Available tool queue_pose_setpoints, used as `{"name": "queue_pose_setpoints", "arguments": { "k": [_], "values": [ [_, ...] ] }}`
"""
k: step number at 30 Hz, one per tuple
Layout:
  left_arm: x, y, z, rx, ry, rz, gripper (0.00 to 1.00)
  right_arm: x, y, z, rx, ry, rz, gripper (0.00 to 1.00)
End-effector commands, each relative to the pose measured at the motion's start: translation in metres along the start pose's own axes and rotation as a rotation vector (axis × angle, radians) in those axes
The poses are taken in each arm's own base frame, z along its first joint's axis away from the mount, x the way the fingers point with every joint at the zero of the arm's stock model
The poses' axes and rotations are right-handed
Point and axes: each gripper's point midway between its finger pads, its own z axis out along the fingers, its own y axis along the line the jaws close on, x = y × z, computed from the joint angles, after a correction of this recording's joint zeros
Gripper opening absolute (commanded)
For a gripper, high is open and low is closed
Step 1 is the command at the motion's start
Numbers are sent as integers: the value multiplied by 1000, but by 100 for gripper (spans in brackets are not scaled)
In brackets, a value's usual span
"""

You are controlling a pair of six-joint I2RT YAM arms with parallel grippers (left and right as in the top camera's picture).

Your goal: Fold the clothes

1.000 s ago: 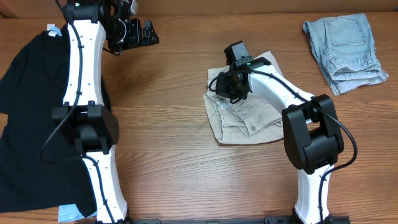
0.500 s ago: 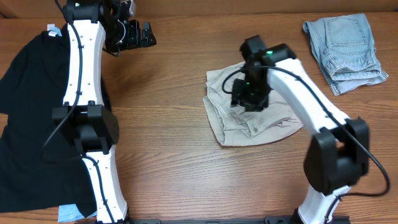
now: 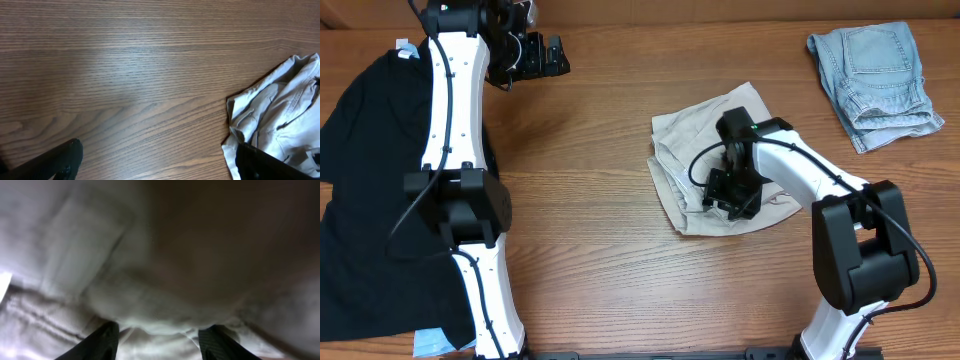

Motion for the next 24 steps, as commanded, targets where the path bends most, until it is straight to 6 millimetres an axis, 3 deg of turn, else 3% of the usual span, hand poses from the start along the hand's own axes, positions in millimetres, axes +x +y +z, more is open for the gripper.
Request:
{"name": "queue_pose_setpoints", "arguments": {
  "k": [1, 7, 11, 14, 18, 22, 24],
  "values": [
    [-4, -5, -3, -4, -15, 37, 99, -13, -47, 12, 123, -60, 126, 56],
    [-4, -5, -3, -4, -15, 37, 100, -70, -92, 6, 177, -278, 218, 56],
    [-4, -5, -3, -2, -15, 37, 99, -117, -114, -16, 223, -479, 235, 56],
    [-3, -5, -3, -3, -14, 36, 99, -132, -119, -38, 183, -498, 270, 58],
    [-4, -5, -3, -3, -15, 36, 99, -135, -88, -84, -9, -452, 258, 58],
    [-4, -5, -3, -2, -17, 38, 99, -130, -28, -136, -223, -464, 137, 58],
    [-4, -5, -3, -2, -16, 38, 99, -129, -3, -144, -260, -484, 90, 59]
  ]
}}
